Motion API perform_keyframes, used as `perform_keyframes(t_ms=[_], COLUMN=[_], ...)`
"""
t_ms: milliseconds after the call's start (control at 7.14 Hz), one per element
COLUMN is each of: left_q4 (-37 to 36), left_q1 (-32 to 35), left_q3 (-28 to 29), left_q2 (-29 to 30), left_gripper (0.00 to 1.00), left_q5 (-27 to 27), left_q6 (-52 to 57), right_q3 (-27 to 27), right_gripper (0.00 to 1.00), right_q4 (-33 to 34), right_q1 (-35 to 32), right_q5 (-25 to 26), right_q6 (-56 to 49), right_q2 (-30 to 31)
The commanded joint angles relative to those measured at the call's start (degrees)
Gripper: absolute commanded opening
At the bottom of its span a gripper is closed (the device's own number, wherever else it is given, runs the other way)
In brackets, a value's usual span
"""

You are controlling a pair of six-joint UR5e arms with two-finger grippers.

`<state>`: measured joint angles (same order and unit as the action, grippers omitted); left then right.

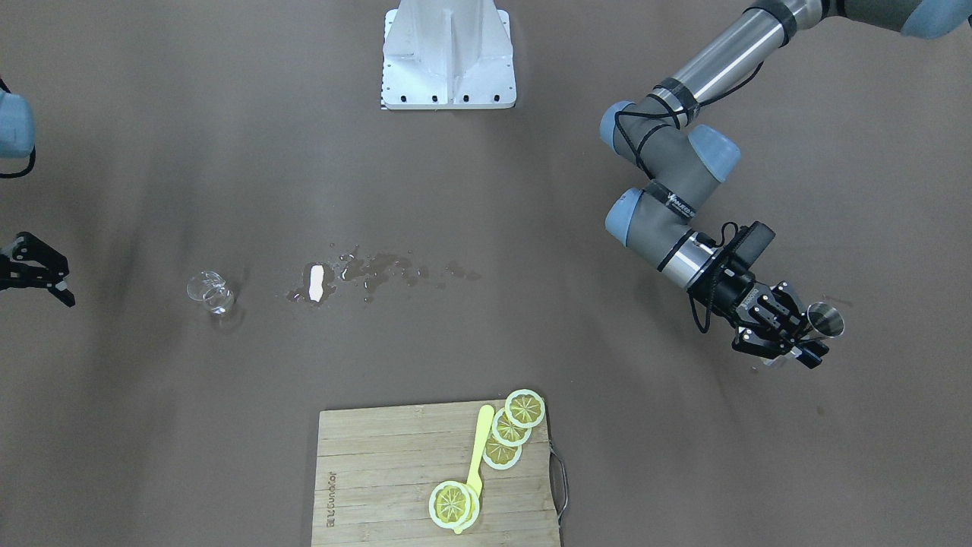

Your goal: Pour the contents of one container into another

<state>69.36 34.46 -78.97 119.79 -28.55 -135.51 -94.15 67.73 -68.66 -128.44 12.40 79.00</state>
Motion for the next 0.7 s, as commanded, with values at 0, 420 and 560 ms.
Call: perform_keyframes(t_ms=[0, 420, 560], left_q4=[-0.54, -0.54, -0.54], left_q1=[-0.71, -1.94, -2.29], left_q3=[0.05, 2.76, 2.86], left_q2=[-0.08, 0.18, 0.27], left_gripper=[0.0, 0.0, 0.0], left_q5=[-1.25, -3.09, -3.09], left_q6=[-0.01, 0.16, 0.16], right_q3=[-0.07, -0.07, -0.07], right_gripper=[1.0, 1.0, 1.0], right_q4=[13.93, 27.83, 30.07], right_q1=[-3.22, -7.0, -7.79], right_q5=[-0.06, -0.67, -0.76], right_q6=[0.17, 0.0, -0.09], right_q2=[-0.24, -0.25, 0.19])
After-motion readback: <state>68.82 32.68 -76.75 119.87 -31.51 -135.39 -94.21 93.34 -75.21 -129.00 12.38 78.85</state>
